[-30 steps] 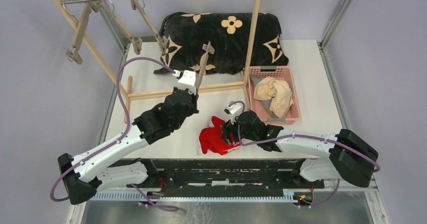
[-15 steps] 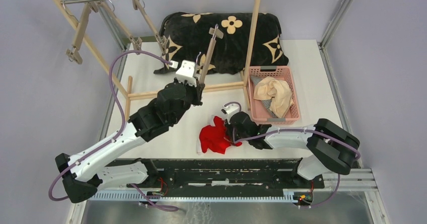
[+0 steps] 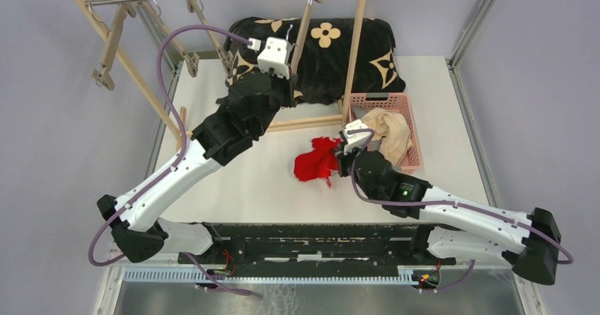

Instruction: Remove the underwear clipped to the hanger

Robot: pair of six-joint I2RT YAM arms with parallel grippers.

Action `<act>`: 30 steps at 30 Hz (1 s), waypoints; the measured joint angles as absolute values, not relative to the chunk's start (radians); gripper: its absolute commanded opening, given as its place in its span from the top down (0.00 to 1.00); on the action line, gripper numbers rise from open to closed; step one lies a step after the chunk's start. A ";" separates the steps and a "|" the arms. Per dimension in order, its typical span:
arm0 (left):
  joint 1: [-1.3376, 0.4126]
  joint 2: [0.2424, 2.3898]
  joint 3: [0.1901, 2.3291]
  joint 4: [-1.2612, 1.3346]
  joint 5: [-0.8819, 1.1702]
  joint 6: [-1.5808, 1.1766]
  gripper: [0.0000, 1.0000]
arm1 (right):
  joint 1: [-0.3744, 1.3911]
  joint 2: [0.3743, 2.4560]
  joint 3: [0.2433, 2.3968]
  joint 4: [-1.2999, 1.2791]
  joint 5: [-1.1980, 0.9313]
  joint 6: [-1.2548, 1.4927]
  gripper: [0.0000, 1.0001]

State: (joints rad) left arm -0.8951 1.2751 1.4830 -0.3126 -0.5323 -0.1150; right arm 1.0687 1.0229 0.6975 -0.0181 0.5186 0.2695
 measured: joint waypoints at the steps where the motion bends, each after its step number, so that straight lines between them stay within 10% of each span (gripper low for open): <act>1: -0.875 1.292 1.510 -0.321 -0.517 -0.115 0.97 | 1.069 1.001 0.713 -0.025 0.559 0.252 0.99; 13: -0.692 1.350 1.582 -0.407 -0.379 -0.117 0.97 | 0.944 0.894 0.886 0.007 0.882 -0.042 0.99; 30: -0.673 1.356 1.662 -0.447 -0.364 -0.116 0.97 | 0.596 1.139 0.938 -0.009 0.723 0.005 0.99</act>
